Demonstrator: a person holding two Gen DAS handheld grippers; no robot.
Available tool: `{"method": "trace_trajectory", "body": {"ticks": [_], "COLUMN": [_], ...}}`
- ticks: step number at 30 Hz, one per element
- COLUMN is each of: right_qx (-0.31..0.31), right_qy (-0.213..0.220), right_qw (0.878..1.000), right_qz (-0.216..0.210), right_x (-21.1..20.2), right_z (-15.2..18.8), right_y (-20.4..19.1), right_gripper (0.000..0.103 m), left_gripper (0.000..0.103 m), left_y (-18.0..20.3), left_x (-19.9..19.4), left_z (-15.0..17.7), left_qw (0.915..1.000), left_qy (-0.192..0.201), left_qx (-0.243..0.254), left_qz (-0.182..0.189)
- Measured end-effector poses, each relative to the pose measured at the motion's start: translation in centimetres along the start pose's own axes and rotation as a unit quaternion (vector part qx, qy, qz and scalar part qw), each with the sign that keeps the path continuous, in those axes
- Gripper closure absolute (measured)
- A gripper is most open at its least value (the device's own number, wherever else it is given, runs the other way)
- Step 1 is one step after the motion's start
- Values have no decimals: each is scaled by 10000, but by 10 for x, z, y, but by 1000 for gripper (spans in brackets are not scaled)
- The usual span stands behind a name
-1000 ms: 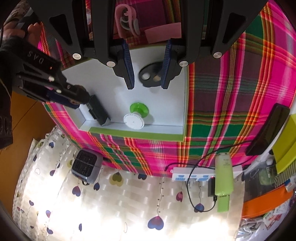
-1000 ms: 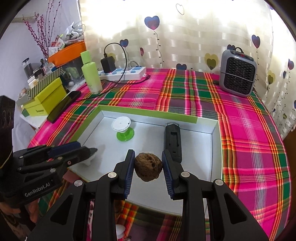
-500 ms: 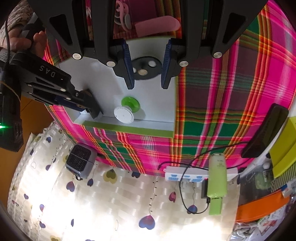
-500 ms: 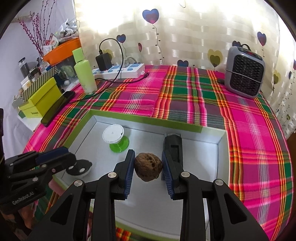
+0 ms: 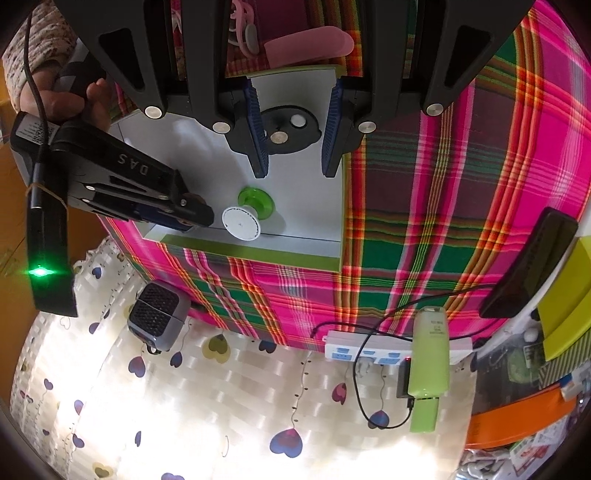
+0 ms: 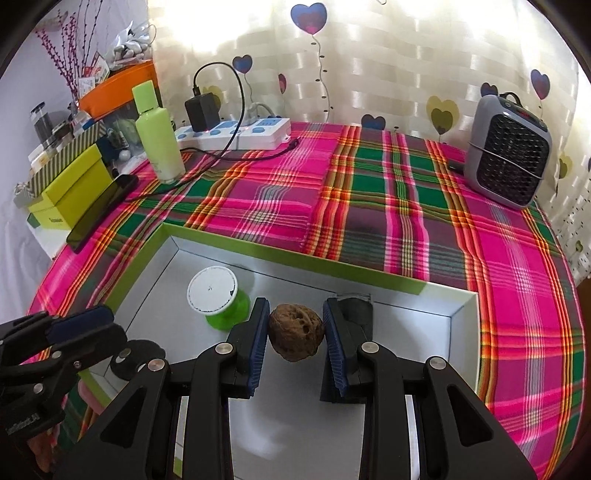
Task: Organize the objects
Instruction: 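Carry walnut and black disc into the tray and open both tools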
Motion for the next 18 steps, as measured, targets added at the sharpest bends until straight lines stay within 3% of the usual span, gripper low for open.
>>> {"method": "trace_trajectory", "body": {"ticks": [18], "right_qx": [-158], "right_qy": [-98], "right_qw": [9998], "right_qz": [82], "right_x": [9], "right_z": [-1], "right_y": [-7], "right_gripper": [71], "left_gripper": [75], "left_y": [4], "left_x": [-3], "left_z": [2], "left_qw": [10000], "left_qy": [0], "left_qx": [22], "left_qz": [39]}}
Point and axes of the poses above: each gripper's, at about its wrist camera, not at the fingertips, and x roughly the way its jaws point, y to its right, z to its underside, the point moved 2 cm from there along x, roughly the way its jaws point, and after that the axes turned 5 degrees about -y, right-handed, at the moved point
